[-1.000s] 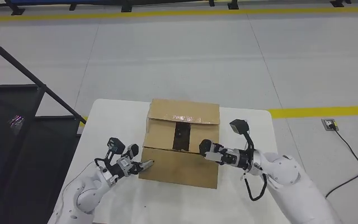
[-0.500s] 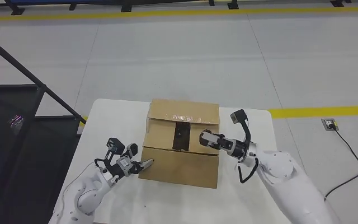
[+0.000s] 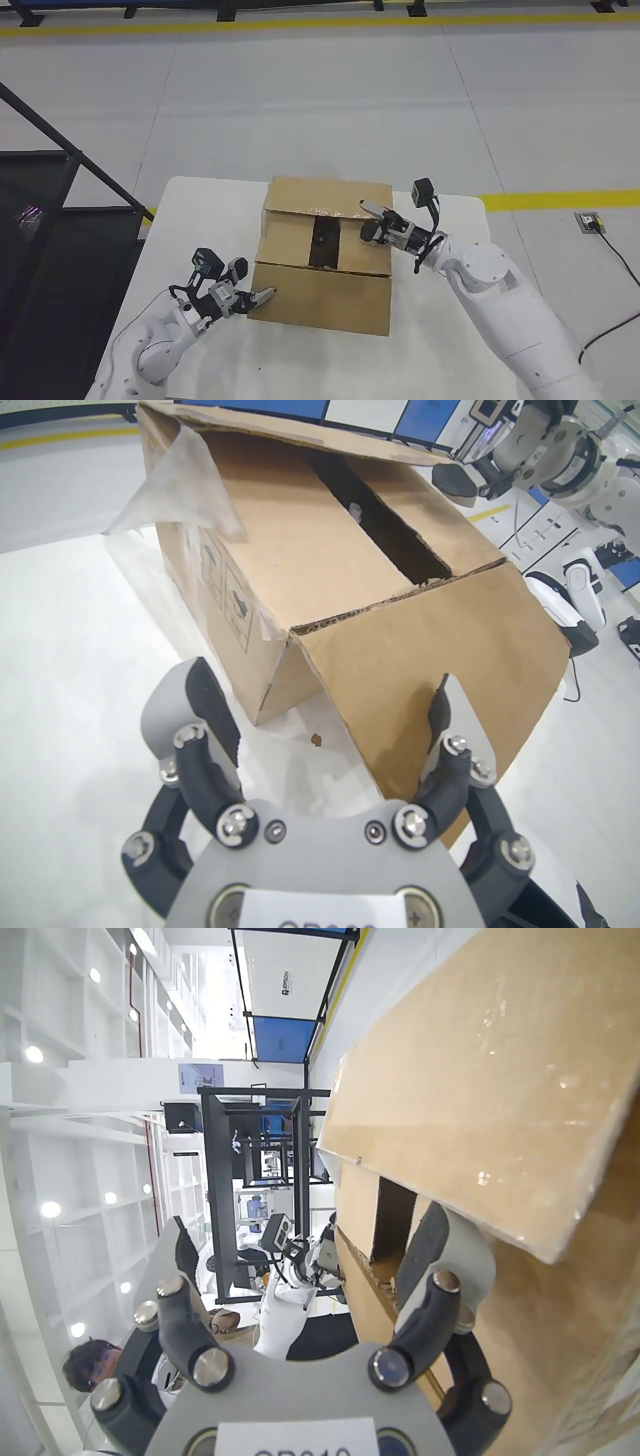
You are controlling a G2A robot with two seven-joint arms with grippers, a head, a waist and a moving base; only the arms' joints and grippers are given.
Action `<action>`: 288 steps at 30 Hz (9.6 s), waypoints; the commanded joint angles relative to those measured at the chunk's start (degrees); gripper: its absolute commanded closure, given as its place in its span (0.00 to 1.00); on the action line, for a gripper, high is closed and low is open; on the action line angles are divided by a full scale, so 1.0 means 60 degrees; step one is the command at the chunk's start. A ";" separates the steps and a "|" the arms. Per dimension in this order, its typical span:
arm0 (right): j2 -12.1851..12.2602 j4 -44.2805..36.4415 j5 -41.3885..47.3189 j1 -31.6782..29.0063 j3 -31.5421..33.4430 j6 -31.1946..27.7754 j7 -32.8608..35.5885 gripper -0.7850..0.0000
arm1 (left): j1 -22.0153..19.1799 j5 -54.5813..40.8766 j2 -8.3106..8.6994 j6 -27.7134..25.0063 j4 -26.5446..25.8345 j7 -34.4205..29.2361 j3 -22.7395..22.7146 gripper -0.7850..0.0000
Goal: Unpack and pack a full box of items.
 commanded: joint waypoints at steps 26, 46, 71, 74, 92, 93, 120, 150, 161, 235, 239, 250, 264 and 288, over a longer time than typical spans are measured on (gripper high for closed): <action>-0.1123 0.2093 -0.0576 0.2344 -0.1018 0.0143 -0.2916 0.00 | -0.0216 0.0001 0.0087 0.0030 0.0193 -0.0012 0.0399 0.00; -0.3369 0.7193 -0.1360 0.4976 -0.2984 0.0112 -0.6110 0.00 | -0.0080 0.0080 0.0206 -0.0371 0.0171 -0.0055 0.0490 0.00; -0.3170 0.9424 -0.0039 0.4903 -0.1476 -0.4363 -0.4596 0.00 | 0.0113 -0.2781 0.0555 -0.2600 0.0677 -0.1031 0.0172 0.00; -0.2951 0.9214 0.0211 0.4646 -0.1188 -0.5057 -0.3976 0.00 | 0.0061 -0.4110 0.0647 -0.2600 0.0720 -0.2110 0.0541 0.00; -0.2684 0.8799 0.0231 0.4304 -0.0908 -0.5454 -0.3487 0.00 | -0.0870 -0.9799 0.1106 -0.1927 0.1510 -0.6476 0.1965 0.66; -0.2684 0.8799 0.0231 0.4304 -0.0908 -0.5454 -0.3487 0.00 | -0.0896 -0.9810 0.1125 -0.1896 0.1570 -0.6507 0.1987 0.72; -0.2684 0.8799 0.0231 0.4304 -0.0908 -0.5454 -0.3487 0.00 | -0.0891 -1.0513 0.1758 -0.1968 0.1251 -0.6436 0.2830 1.00; -0.2684 0.8799 0.0231 0.4304 -0.0908 -0.5454 -0.3487 0.00 | -0.0038 -0.2858 0.2567 0.2906 0.0140 0.0036 0.1056 0.00; -0.2684 0.8799 0.0231 0.4304 -0.0908 -0.5454 -0.3487 0.00 | -0.2416 0.1092 0.1588 0.7354 0.1959 0.2619 0.3702 0.00; -0.2684 0.8799 0.0231 0.4304 -0.0908 -0.5454 -0.3487 0.00 | -0.4045 0.2344 -0.0553 0.8213 0.6677 0.6685 0.4390 0.00; -0.2684 0.8799 0.0231 0.4304 -0.0908 -0.5454 -0.3487 0.00 | -0.4396 0.2355 -0.0598 0.7963 0.6718 0.6254 0.4284 0.00; -0.2684 0.8799 0.0231 0.4304 -0.0908 -0.5454 -0.3487 0.00 | -0.4728 0.2218 -0.0799 0.8137 0.7294 0.6951 0.4030 0.00; -0.2684 0.8799 0.0231 0.4304 -0.0908 -0.5454 -0.3487 0.00 | -0.3540 0.2443 -0.0678 0.8617 0.6637 0.7665 0.3384 0.00; -0.2162 0.6831 0.0827 0.3594 -0.0136 -0.5349 -0.0408 0.00 | -0.0182 0.2359 -0.0248 0.8068 0.2253 0.7993 0.1393 0.00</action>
